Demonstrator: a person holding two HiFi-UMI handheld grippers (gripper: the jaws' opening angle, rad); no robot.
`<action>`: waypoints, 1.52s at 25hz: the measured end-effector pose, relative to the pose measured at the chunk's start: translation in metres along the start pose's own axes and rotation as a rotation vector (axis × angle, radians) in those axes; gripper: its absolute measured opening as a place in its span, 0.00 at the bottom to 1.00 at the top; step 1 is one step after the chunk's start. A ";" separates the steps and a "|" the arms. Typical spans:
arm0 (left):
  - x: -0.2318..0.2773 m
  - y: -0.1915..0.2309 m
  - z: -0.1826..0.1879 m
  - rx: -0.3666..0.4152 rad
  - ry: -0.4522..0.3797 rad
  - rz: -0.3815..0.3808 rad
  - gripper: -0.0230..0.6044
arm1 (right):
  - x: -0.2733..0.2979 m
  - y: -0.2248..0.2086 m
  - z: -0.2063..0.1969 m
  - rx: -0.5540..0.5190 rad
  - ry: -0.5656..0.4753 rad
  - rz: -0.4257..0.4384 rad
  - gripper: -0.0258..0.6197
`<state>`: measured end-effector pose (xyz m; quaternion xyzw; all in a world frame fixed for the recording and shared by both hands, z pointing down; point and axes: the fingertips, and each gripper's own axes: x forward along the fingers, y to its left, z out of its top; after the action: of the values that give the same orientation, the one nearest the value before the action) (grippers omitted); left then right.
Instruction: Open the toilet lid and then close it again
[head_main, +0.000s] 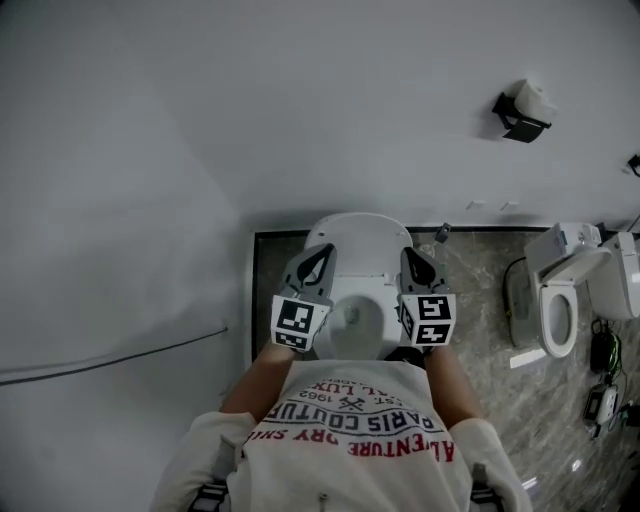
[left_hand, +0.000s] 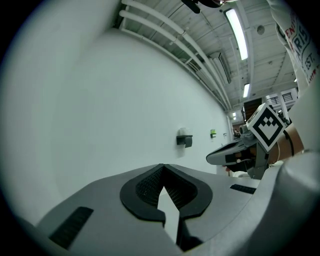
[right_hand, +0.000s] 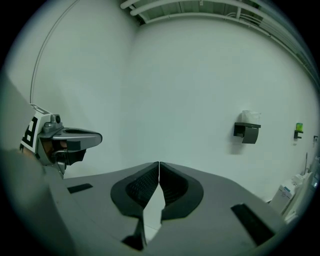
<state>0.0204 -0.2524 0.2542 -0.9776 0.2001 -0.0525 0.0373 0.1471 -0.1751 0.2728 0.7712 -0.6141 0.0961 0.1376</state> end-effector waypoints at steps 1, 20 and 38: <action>-0.005 0.000 0.000 0.007 0.003 0.008 0.05 | -0.003 0.003 0.000 0.003 -0.010 -0.004 0.07; -0.024 0.017 -0.016 -0.044 0.014 0.054 0.05 | -0.002 0.040 -0.016 -0.010 -0.008 0.037 0.07; 0.014 0.004 -0.059 -0.027 0.139 -0.040 0.05 | 0.033 0.029 -0.041 -0.025 0.071 0.131 0.07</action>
<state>0.0252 -0.2645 0.3138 -0.9759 0.1832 -0.1184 0.0089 0.1270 -0.1982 0.3247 0.7236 -0.6592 0.1244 0.1622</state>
